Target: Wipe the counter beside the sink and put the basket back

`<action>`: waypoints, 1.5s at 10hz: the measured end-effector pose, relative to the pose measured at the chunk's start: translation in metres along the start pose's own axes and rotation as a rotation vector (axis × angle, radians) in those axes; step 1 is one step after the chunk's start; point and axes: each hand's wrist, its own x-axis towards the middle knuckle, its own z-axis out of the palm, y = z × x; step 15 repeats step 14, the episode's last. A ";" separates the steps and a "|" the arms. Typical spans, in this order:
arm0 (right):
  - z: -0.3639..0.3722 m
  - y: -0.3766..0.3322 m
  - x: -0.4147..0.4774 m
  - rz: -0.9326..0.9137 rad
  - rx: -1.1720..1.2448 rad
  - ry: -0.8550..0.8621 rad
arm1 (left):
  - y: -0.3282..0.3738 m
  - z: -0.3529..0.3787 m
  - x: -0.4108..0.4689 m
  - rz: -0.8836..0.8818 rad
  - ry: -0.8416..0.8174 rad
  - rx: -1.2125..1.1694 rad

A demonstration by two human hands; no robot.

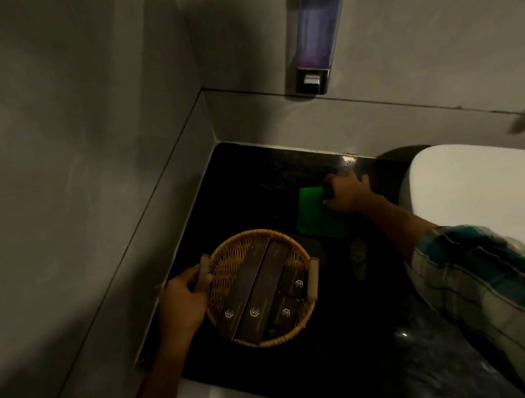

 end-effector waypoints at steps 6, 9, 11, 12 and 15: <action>-0.066 0.144 -0.223 -0.218 1.757 0.092 | 0.244 0.137 -0.105 0.387 -0.405 -0.388; -0.001 0.397 -0.357 0.321 1.949 0.404 | 0.386 0.360 -0.269 0.480 -0.685 -0.319; 0.038 0.587 -0.441 0.810 1.187 0.846 | 0.464 0.530 -0.406 0.858 -0.817 0.152; 0.039 0.614 -0.427 0.836 0.875 0.780 | 0.475 0.560 -0.414 0.974 -0.799 0.310; -0.022 0.601 -0.363 0.648 0.614 0.560 | 0.500 0.533 -0.372 1.058 -0.516 0.674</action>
